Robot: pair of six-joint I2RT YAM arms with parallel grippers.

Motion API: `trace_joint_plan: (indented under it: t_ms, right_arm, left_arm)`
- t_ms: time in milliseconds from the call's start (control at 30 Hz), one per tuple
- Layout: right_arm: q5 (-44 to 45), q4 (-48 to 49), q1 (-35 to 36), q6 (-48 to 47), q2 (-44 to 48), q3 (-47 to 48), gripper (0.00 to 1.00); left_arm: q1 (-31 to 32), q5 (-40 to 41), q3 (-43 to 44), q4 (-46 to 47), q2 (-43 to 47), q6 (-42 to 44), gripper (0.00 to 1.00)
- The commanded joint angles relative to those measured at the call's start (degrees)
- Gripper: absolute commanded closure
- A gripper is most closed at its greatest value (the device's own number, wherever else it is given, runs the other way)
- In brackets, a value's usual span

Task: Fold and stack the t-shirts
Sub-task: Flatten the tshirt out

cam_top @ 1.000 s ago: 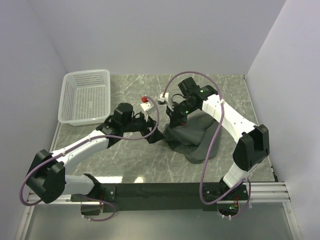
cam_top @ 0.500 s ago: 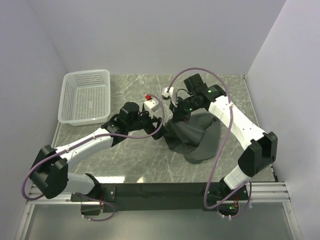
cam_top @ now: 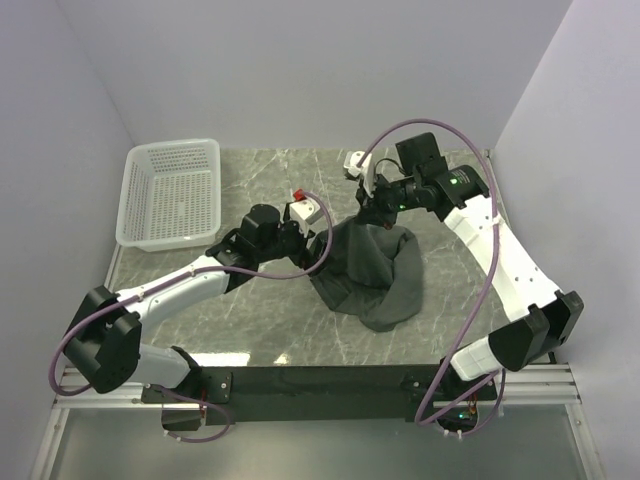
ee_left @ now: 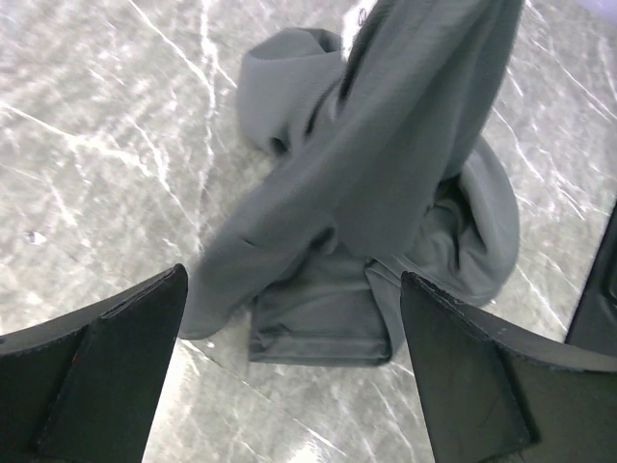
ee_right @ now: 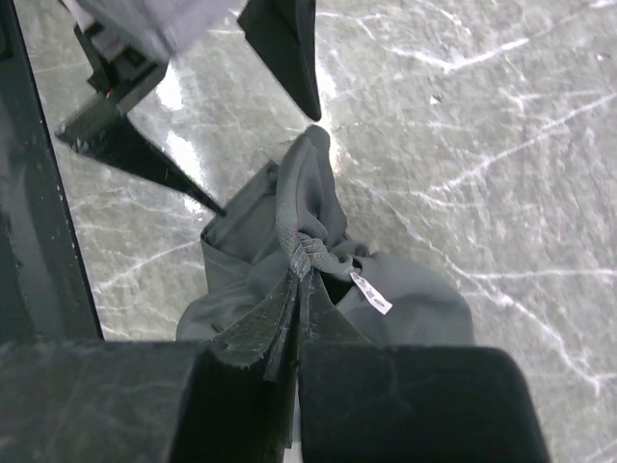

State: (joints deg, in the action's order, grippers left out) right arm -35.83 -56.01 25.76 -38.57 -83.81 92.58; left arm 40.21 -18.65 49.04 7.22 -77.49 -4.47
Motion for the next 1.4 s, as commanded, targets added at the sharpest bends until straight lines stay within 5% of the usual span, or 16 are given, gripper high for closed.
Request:
trace_joint_plan:
  t_ms: [0, 200, 367, 467, 500, 600, 1000, 1367]
  right_arm:
    - [-1.3, 1.5, -1.0, 0.5, 3.6, -0.8, 1.0]
    - [-2.0, 2.0, -1.9, 0.8, 4.7, -1.3, 1.0]
    - [-2.8, 2.0, -2.5, 1.0, 5.0, -1.2, 1.0]
    - [-2.5, 2.2, -2.6, 1.1, 5.4, -1.7, 1.0]
    - [-2.1, 2.4, -2.7, 1.4, 5.7, -2.0, 1.0]
    - [0.2, 4.3, -3.5, 3.0, 6.6, -1.7, 1.0]
    - [16.4, 15.8, -7.9, 15.1, 11.8, 12.8, 1.0]
    - [8.4, 16.1, -16.6, 26.3, 14.8, 33.2, 1.0]
  left_arm:
    - [0.0, 2.4, 0.4, 4.3, 0.6, 2.7, 0.02]
    - [0.0, 2.0, 3.4, 1.6, -1.1, 3.9, 0.1]
    - [0.1, 0.3, 7.6, -2.2, -6.4, 3.9, 0.28]
    - [0.1, -0.1, 11.0, -3.9, -8.1, 5.7, 0.49]
    - [0.0, -0.2, 11.7, -4.6, -8.3, 6.0, 0.69]
    - [0.0, 2.5, 14.0, -7.0, -7.3, 6.5, 1.0]
    - [0.0, 16.3, 24.7, -10.3, 11.0, 7.7, 1.0]
    - [0.2, 10.1, 47.3, -8.5, 11.5, 5.7, 1.0]
